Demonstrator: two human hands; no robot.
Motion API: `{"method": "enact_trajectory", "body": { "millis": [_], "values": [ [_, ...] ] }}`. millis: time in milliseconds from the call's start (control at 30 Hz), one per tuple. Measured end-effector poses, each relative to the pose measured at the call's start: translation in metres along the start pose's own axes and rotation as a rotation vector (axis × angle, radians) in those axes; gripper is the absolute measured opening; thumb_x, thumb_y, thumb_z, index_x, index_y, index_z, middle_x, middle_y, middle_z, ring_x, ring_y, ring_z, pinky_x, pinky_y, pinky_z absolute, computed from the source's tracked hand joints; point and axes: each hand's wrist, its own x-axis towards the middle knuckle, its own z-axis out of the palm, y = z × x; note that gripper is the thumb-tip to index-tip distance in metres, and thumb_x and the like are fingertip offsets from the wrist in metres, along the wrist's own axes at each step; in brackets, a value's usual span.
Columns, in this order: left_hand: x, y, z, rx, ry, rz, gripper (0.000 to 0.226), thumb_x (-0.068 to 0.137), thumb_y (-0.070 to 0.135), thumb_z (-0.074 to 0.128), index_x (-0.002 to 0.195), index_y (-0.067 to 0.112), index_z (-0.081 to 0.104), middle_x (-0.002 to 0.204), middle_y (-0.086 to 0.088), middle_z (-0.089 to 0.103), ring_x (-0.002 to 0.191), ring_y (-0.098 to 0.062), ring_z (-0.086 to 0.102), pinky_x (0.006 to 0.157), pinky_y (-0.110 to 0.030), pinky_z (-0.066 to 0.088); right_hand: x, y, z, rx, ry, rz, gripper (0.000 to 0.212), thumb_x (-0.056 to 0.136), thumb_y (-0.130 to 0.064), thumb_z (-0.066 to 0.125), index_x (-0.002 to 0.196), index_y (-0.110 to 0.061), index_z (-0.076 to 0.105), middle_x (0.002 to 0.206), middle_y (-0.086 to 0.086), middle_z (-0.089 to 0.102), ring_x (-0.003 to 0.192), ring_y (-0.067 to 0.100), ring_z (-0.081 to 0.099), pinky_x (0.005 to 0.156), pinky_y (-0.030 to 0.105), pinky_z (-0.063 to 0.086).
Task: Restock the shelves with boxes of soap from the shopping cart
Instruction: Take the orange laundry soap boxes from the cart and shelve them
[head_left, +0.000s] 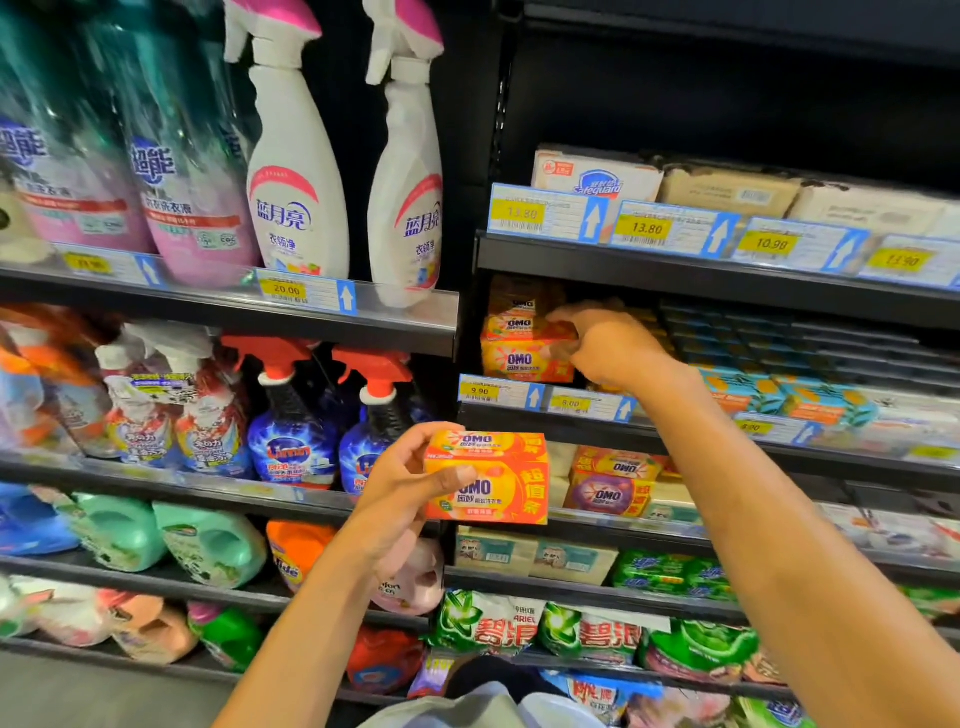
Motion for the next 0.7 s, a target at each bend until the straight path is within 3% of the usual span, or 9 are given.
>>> {"method": "enact_trajectory", "body": {
  "millis": [133,300,700],
  "values": [
    [0.004,0.003,0.004,-0.012,-0.001,-0.007,0.07,0.061,0.026,0.089,0.125,0.013,0.061,0.118,-0.014,0.071,0.108,-0.032,0.069,0.078,-0.036,0.059,-0.002,0.001,0.006,-0.059,-0.001,-0.023,0.052,0.099,-0.044,0.063,0.148,-0.03,0.051,0.148,0.003,0.055,0.13,0.028,0.054,0.103,0.041,0.05],
    [0.007,0.006,0.008,-0.014,-0.01,-0.024,0.071,0.061,0.026,0.089,0.125,0.014,0.061,0.118,-0.014,0.071,0.108,-0.032,0.07,0.076,-0.036,0.06,-0.003,-0.005,0.008,-0.074,-0.011,-0.109,0.058,0.099,-0.039,0.065,0.153,-0.032,0.044,0.15,0.003,0.054,0.133,0.028,0.052,0.102,0.038,0.049],
    [0.014,0.008,0.014,-0.036,0.014,0.015,0.071,0.06,0.023,0.089,0.124,0.011,0.061,0.115,-0.014,0.072,0.104,-0.03,0.071,0.073,-0.034,0.06,0.015,0.003,0.013,-0.028,-0.044,-0.024,0.053,0.103,-0.041,0.058,0.153,-0.039,0.041,0.159,0.001,0.04,0.142,0.028,0.042,0.108,0.04,0.042]
  ]
}}
